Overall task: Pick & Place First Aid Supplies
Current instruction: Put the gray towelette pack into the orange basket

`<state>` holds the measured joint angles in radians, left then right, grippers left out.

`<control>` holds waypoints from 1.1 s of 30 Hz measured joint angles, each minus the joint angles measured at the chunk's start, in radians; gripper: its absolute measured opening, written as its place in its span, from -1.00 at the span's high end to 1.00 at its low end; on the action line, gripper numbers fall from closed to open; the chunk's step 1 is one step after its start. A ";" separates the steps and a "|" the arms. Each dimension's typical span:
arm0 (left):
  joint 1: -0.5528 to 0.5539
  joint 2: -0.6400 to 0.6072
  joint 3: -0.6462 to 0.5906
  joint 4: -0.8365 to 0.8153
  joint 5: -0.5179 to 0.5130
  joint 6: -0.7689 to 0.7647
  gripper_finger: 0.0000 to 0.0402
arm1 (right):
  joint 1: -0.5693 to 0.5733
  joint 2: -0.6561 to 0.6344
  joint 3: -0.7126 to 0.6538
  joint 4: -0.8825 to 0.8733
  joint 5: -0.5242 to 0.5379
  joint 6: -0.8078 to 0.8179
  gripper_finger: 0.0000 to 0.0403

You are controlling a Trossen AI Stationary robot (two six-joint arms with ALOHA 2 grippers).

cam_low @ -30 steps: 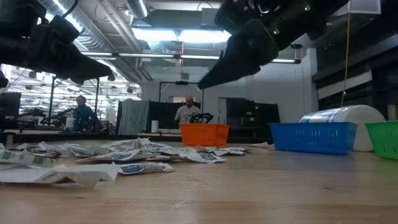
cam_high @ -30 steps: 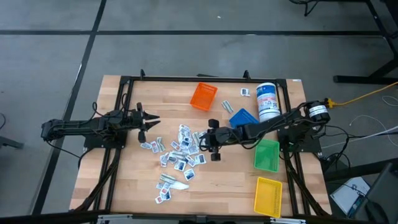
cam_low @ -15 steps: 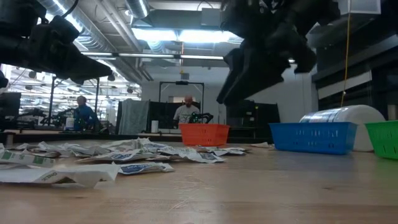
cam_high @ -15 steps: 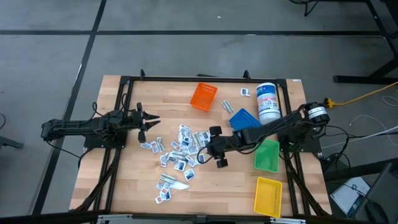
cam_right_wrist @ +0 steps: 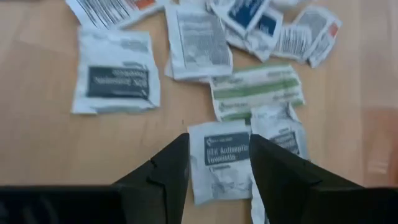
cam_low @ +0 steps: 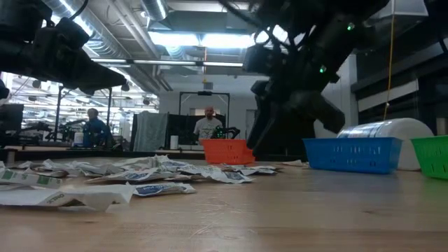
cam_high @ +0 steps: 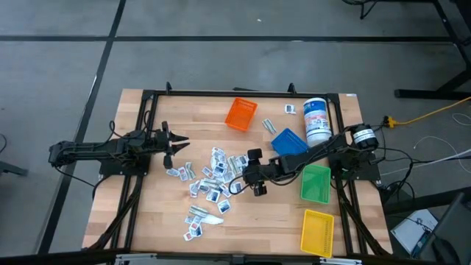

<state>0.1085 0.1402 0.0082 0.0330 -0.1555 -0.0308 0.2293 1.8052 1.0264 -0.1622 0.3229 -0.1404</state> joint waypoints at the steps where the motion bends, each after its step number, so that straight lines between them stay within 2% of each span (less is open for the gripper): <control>1: 0.000 0.000 0.000 0.000 0.000 0.000 0.54 | -0.003 0.003 0.000 0.000 -0.008 0.001 0.18; 19: 0.000 0.000 0.000 0.000 0.000 0.000 0.54 | -0.010 0.070 0.000 0.028 0.002 0.036 0.21; 22: 0.000 0.000 0.000 0.000 0.000 0.000 0.54 | -0.010 0.070 0.000 0.027 -0.002 0.044 0.32; 31: 0.000 0.000 0.000 0.000 0.000 0.000 0.54 | -0.012 0.072 0.000 0.024 -0.019 0.105 0.91; 33: 0.000 0.000 0.000 0.000 0.000 0.000 0.54 | -0.013 0.072 0.000 0.022 -0.013 0.111 0.97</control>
<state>0.1088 0.1399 0.0082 0.0330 -0.1555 -0.0307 0.2165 1.8771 1.0260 -0.1402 0.3096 -0.0292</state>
